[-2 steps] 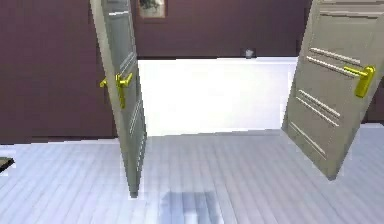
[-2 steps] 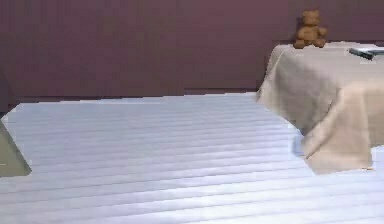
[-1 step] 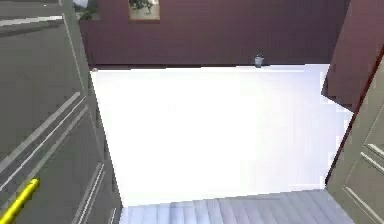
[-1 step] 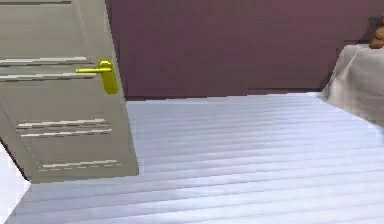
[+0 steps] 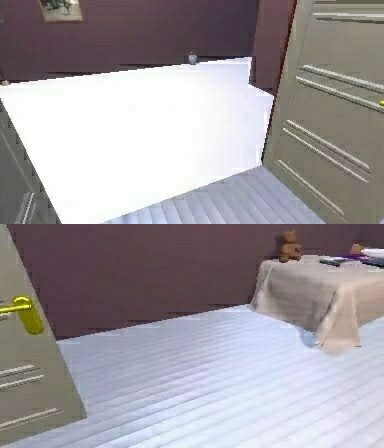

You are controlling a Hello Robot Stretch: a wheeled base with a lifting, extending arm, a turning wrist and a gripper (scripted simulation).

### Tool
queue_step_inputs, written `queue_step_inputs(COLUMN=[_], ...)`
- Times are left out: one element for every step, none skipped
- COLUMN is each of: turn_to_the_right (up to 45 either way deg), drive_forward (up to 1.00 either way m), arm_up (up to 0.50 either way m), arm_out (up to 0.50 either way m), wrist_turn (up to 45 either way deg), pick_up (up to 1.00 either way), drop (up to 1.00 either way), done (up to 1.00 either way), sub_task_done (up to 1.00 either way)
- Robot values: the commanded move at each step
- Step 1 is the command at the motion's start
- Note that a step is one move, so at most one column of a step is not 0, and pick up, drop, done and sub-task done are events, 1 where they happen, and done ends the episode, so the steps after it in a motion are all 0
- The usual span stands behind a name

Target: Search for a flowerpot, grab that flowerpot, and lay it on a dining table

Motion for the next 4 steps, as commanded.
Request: queue_step_inputs(turn_to_the_right=[0.0, -21.0, 0.0, -3.0], drive_forward=[0.05, 0.0, 1.0, 0.0], arm_up=[0.0, 0.0, 0.0, 0.0], arm_out=[0.0, 0.0, 0.0, 0.0], wrist_turn=[0.0, 0.0, 0.0, 0.0], pick_up=[0.0, 0.0, 0.0, 0.0], drop=[0.0, 0.0, 0.0, 0.0], done=[0.0, 0.0, 0.0, 0.0], sub_task_done=[0.0, 0.0, 0.0, 0.0])
